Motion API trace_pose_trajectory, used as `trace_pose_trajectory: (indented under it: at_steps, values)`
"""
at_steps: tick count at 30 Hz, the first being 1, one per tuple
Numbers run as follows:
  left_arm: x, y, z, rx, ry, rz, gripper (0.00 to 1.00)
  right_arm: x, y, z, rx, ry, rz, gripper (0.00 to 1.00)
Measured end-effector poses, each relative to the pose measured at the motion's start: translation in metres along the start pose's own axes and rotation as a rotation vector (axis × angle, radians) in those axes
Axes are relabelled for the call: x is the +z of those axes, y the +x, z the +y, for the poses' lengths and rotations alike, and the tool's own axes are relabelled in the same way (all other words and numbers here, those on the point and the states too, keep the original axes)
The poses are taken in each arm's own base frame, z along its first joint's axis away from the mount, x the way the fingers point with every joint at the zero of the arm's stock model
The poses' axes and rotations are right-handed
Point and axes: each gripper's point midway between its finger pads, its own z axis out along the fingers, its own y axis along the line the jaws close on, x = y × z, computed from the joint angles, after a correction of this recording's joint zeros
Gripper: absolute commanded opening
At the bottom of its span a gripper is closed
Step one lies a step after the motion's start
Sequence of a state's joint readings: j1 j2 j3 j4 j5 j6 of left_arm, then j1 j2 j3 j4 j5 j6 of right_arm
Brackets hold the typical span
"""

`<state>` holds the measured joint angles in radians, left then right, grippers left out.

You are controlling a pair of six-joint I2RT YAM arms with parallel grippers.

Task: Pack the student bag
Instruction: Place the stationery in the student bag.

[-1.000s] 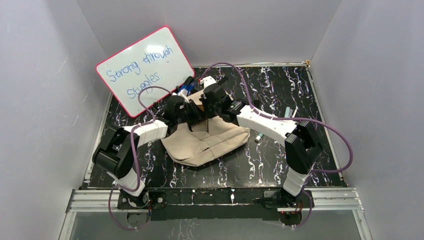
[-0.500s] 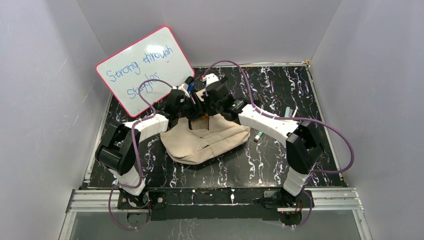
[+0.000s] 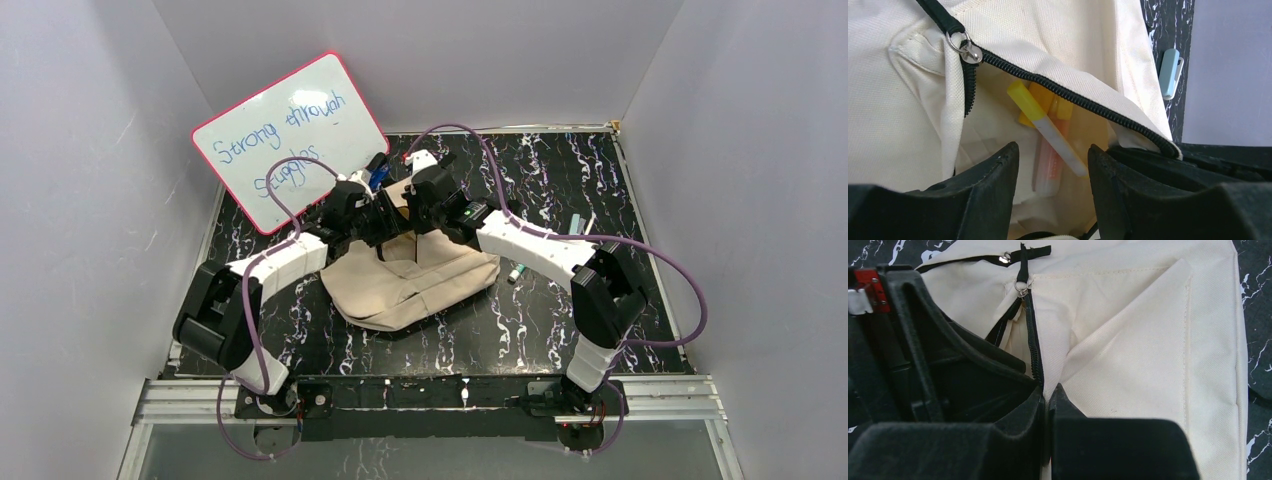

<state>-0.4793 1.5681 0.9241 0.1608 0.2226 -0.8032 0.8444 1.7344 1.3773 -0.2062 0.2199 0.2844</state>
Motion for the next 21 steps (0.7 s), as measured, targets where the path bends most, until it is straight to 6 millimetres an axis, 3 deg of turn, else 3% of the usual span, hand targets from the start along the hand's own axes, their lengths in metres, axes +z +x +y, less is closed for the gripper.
trace_pose_trajectory:
  at_steps: [12, 21]
  values:
    - [-0.019, 0.005, 0.002, 0.026, -0.021, -0.008, 0.50, 0.001, 0.000, 0.005, 0.009, -0.031, -0.013, 0.39]
    - [-0.034, -0.002, 0.006, 0.064, -0.060, -0.053, 0.50, -0.020, -0.015, 0.009, 0.018, -0.058, -0.067, 0.46]
